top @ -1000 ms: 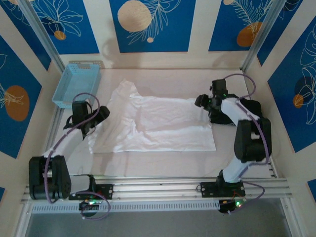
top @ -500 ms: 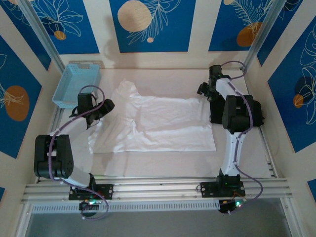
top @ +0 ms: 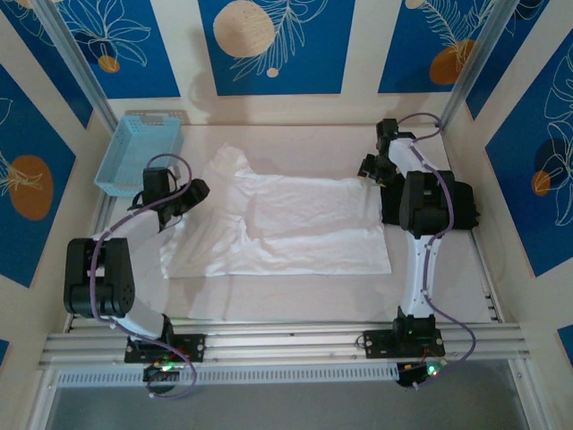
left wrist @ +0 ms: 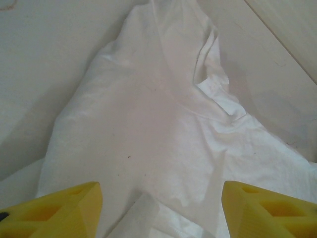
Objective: Fold the inside-out t-shirt
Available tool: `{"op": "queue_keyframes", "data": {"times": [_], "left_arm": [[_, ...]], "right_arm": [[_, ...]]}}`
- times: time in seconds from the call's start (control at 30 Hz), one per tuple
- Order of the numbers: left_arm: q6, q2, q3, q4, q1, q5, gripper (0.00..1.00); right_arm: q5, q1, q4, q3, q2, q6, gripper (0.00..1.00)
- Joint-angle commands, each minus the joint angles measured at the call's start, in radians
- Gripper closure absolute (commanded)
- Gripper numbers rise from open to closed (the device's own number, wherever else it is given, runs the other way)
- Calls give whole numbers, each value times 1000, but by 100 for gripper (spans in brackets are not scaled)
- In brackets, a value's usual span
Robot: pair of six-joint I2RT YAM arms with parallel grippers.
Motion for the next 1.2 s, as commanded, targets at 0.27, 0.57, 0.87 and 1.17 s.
{"op": "queue_keyframes", "data": {"times": [0.27, 0.57, 0.87, 1.17], "left_arm": [[54, 121, 187, -40, -17, -3, 35], [258, 396, 560, -253, -83, -127, 35], [497, 837, 1220, -696, -101, -189, 35], [719, 1129, 1723, -874, -157, -336, 36]], "right_arm": [[-53, -7, -67, 92, 68, -17, 76], [-101, 6, 49, 20, -26, -56, 93], [-115, 16, 80, -8, -66, -89, 94], [-111, 39, 84, -15, -94, -118, 94]]}}
